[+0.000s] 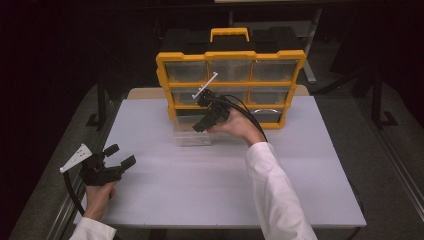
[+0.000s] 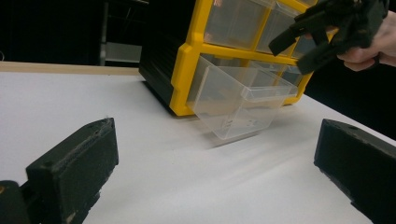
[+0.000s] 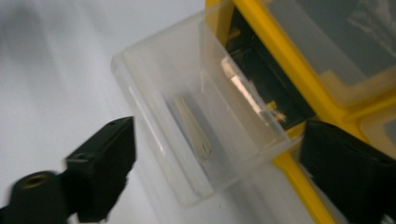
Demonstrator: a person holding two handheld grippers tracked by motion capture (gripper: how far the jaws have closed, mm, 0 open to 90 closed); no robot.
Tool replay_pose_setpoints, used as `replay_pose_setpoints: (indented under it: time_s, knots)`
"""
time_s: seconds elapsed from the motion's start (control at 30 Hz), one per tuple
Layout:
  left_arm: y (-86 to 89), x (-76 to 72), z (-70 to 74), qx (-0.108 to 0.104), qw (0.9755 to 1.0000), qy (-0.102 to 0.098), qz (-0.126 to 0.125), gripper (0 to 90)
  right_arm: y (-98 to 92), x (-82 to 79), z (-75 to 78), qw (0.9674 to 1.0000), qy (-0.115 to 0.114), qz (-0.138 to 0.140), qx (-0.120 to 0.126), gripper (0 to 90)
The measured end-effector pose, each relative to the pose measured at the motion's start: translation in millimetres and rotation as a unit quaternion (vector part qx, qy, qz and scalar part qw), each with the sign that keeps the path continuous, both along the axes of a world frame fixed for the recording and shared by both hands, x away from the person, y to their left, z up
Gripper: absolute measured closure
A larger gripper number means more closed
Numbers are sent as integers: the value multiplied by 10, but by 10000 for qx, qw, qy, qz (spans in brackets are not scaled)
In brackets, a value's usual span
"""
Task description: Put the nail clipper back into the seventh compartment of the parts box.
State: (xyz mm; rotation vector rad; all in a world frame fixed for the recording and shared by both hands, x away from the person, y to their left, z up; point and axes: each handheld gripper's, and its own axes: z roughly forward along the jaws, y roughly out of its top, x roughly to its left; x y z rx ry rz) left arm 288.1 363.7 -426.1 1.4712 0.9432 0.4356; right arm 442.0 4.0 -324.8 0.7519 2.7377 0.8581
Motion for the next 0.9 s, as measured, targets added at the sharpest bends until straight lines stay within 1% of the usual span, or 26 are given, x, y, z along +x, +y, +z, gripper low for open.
replay_pose_setpoints:
  time_s: [0.03,0.07,0.13,0.23,0.4,0.77,0.8,0.87,0.9]
  knots:
    - [1,0,-1,10,10000,0,-2,0,-20,-8,-14,10000,-2,-1,-14,7]
    - [2,0,-1,13,10000,0,1,0,-38,-20,-25,10000,18,-20,-8,0]
    - [3,-3,-1,29,10000,-2,1,0,-73,-37,-45,10000,67,17,58,0]
    - [0,-6,-2,34,10000,-1,7,0,-105,-64,-67,10000,13,17,89,0]
    - [-2,-3,-6,74,10000,15,-12,0,-146,-120,-76,9999,-2,-26,124,0]
    - [-11,-1,-9,107,9999,26,-8,0,-219,-267,-59,9998,-96,72,183,0]
    - [-12,-1,-9,106,9999,26,-7,0,-227,-283,-58,9997,-89,72,208,0]
    - [-12,-2,-9,106,9999,26,-4,0,-250,-314,-60,9996,-154,81,233,0]
    - [-11,-1,-9,112,9999,27,-7,0,-261,-332,-64,9995,-138,73,258,0]
